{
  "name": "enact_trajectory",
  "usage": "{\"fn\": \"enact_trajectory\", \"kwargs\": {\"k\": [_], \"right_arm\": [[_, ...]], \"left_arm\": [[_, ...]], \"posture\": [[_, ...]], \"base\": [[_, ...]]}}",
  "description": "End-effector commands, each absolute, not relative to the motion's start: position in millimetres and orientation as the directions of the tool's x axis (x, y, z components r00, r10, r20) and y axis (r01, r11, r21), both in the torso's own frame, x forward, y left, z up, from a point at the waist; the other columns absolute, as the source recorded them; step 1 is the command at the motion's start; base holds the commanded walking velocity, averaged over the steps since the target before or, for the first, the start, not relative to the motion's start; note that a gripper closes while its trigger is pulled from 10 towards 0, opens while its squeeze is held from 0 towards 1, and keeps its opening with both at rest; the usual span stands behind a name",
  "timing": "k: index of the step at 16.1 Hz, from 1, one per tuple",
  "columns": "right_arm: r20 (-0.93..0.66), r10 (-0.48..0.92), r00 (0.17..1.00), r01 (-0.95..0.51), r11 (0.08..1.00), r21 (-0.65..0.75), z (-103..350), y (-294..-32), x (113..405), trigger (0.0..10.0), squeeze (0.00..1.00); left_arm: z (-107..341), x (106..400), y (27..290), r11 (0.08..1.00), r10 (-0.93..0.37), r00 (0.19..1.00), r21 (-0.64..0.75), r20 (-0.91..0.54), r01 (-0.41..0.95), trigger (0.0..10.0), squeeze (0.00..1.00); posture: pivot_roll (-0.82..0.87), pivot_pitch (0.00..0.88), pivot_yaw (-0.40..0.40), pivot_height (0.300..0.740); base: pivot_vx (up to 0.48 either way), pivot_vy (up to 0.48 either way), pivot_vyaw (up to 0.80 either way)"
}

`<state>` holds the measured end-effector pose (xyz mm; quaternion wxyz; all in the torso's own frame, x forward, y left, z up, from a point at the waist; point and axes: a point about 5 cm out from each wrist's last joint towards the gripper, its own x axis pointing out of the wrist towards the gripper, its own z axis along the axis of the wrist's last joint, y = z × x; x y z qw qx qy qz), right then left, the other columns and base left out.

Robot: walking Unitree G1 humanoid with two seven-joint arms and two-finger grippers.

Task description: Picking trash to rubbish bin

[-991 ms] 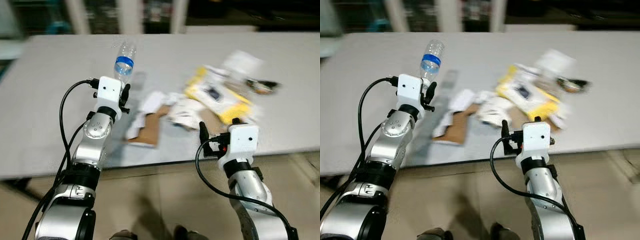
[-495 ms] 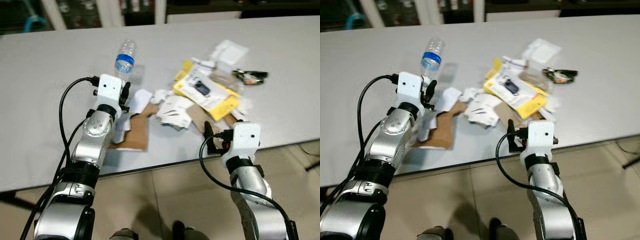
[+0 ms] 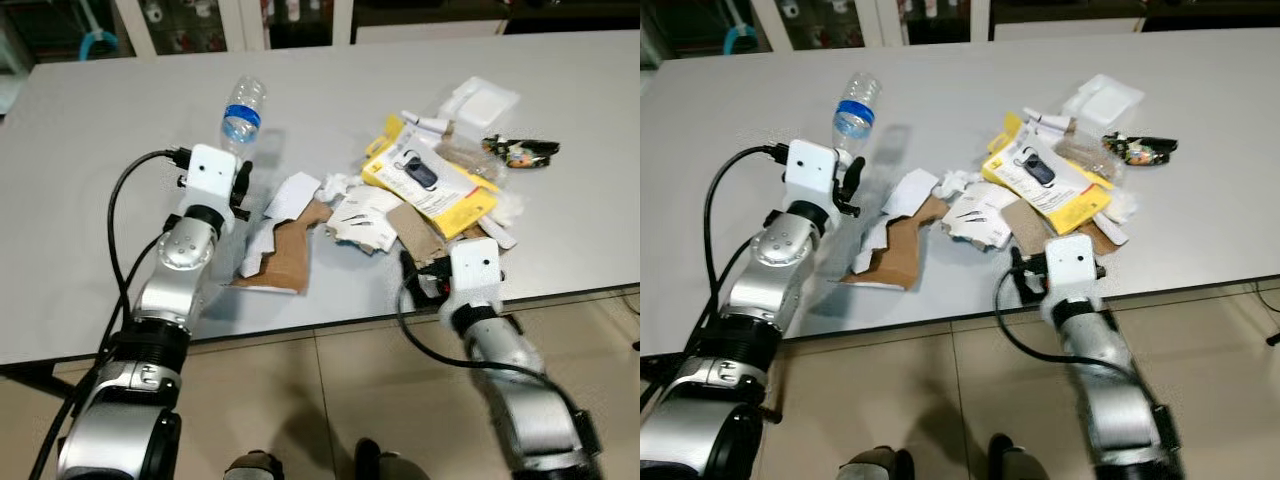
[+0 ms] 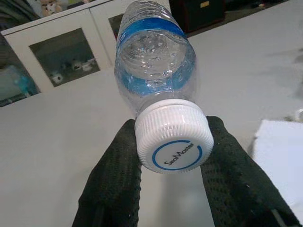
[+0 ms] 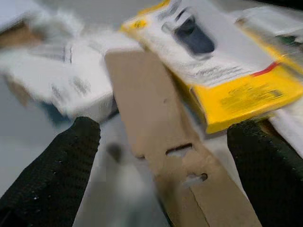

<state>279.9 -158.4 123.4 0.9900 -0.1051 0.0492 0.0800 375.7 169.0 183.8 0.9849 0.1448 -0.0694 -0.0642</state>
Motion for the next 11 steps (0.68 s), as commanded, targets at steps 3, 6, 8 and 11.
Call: {"fn": "enact_trajectory", "kwargs": {"k": [3, 6, 8, 11], "right_arm": [[-0.191, 0.185, 0.964, -0.229, 0.944, -0.237, 113.6, -174.9, 285.6, 10.0, 0.0], [-0.231, 0.246, 0.941, -0.307, 0.909, -0.281, 107.4, -174.7, 291.9, 10.0, 0.0], [-0.241, 0.281, 0.929, -0.347, 0.889, -0.3, 104.7, -176.2, 298.7, 10.0, 0.0], [-0.234, 0.281, 0.931, -0.346, 0.883, -0.317, 104.8, -183.9, 307.2, 10.0, 0.0]], "left_arm": [[188.2, 372.6, 179.0, 0.94, -0.143, 0.983, 0.325, 0.115, 0.099, 10.0, 0.0], [189.1, 369.9, 179.8, 0.936, -0.15, 0.982, 0.335, 0.113, 0.104, 10.0, 0.0], [189.7, 368.3, 182.7, 0.934, -0.147, 0.983, 0.341, 0.108, 0.102, 10.0, 0.0], [189.5, 366.4, 183.7, 0.933, -0.147, 0.984, 0.345, 0.103, 0.103, 10.0, 0.0]], "posture": [[0.3, 0.216, 0.042, 0.74], [0.32, 0.234, 0.045, 0.74], [0.33, 0.245, 0.048, 0.74], [0.33, 0.248, 0.05, 0.74]], "base": [[0.0, 0.0, 0.0], [0.0, 0.0, 0.0], [0.0, 0.0, 0.0], [0.0, 0.0, 0.0]]}}
